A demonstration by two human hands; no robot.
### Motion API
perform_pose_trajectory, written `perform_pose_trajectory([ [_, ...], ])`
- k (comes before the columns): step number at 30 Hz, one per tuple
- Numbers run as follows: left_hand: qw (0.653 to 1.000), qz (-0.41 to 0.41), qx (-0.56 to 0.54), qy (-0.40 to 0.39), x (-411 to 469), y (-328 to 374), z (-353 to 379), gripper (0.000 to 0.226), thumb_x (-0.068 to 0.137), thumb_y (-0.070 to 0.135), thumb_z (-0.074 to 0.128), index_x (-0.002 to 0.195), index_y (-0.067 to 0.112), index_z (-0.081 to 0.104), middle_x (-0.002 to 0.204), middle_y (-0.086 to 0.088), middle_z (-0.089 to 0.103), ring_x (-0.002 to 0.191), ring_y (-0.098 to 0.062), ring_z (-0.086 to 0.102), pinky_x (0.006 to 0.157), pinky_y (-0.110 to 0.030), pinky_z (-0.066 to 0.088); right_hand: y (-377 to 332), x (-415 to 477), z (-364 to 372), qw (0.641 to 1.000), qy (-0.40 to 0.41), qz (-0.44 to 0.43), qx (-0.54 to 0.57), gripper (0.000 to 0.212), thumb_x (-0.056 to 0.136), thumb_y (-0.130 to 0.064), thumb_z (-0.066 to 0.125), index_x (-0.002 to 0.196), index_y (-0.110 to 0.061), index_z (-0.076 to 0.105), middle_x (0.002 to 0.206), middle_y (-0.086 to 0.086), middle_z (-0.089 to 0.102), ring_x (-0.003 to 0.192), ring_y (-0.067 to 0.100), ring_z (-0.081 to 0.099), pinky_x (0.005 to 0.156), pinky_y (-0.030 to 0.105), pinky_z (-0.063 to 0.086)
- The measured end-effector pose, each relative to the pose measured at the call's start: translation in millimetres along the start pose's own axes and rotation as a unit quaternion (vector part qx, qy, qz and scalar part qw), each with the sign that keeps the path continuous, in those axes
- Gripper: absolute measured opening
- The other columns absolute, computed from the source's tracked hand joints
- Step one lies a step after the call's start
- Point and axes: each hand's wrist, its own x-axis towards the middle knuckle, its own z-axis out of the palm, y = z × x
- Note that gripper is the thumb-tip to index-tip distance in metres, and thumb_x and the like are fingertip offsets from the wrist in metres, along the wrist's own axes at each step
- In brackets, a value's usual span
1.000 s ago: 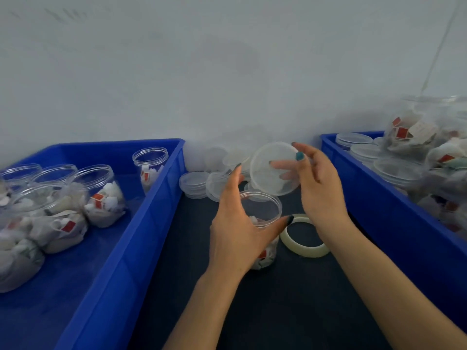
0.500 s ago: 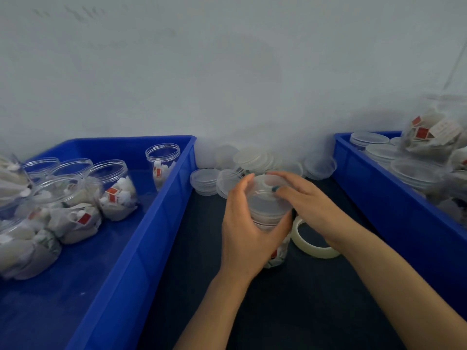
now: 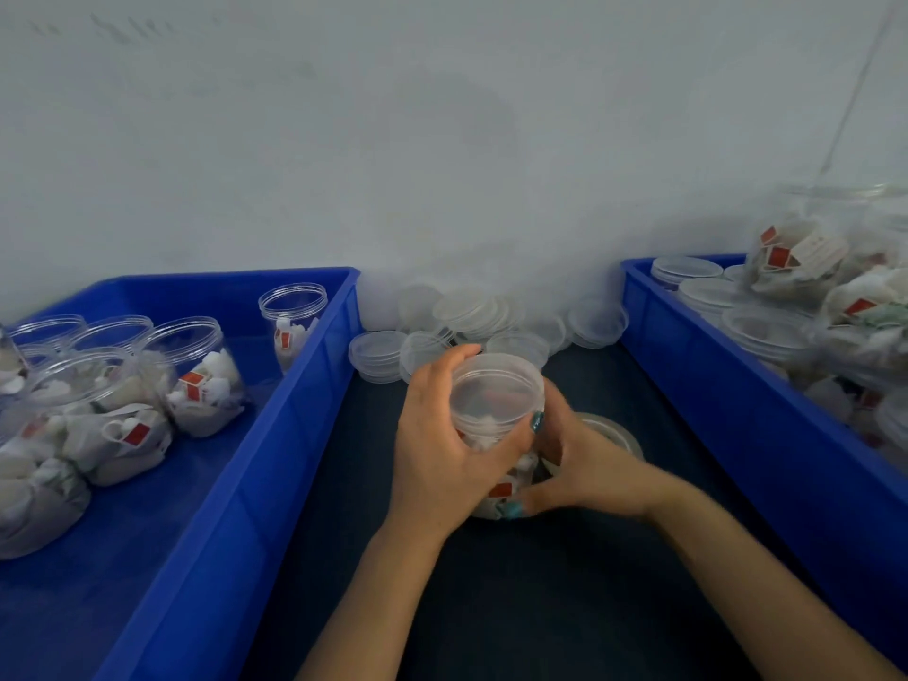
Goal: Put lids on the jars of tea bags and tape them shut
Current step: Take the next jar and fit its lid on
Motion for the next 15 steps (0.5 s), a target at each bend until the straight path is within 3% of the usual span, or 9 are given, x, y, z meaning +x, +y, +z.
perform_pose_trajectory([
  [3, 0.999, 0.009, 0.026, -0.026, 3.3, 2.9, -2.1, 0.070, 0.073, 0.051, 0.079, 0.134, 0.027, 0.056, 0.129, 0.005, 0.053, 0.120, -0.006, 0.052, 0.094, -0.010, 0.042, 15.7, 4.3, 24.0, 0.993, 0.113, -0.035, -0.016, 0.097, 0.068, 0.002, 0.089, 0.139, -0.036, 0.035, 0.126, -0.025, 0.062, 0.120, 0.000, 0.060, 0.091, 0.013, 0.050],
  [6, 0.998, -0.004, 0.051, -0.049, 5.6, 5.5, -5.7, 0.064, 0.069, 0.065, 0.071, 0.127, 0.040, 0.062, 0.125, 0.014, 0.045, 0.117, 0.004, 0.047, 0.090, -0.007, 0.043, 26.7, 7.6, 41.8, 0.979, 0.192, -0.067, -0.001, 0.085, 0.070, 0.006, 0.087, 0.136, -0.025, 0.042, 0.125, -0.015, 0.065, 0.117, 0.005, 0.064, 0.089, 0.015, 0.051],
  [12, 0.992, -0.051, 0.096, -0.061, 7.1, 9.5, -6.5, 0.069, 0.058, 0.082, 0.063, 0.121, 0.052, 0.060, 0.117, 0.015, 0.037, 0.104, 0.005, 0.045, 0.080, -0.004, 0.037, 28.7, 6.8, 50.4, 0.978, 0.206, -0.042, -0.006, 0.089, 0.070, 0.004, 0.088, 0.142, -0.012, 0.038, 0.127, 0.001, 0.066, 0.118, 0.016, 0.065, 0.096, 0.032, 0.055],
  [15, 0.991, -0.058, 0.107, -0.055, 5.9, 11.9, -5.2, 0.072, 0.057, 0.085, 0.065, 0.120, 0.051, 0.059, 0.115, 0.016, 0.036, 0.101, 0.005, 0.044, 0.073, -0.004, 0.034, 28.2, 5.6, 54.4, 0.973, 0.226, -0.033, -0.029, 0.084, 0.071, -0.002, 0.088, 0.138, -0.010, 0.037, 0.123, 0.001, 0.066, 0.113, 0.015, 0.067, 0.095, 0.032, 0.056],
])
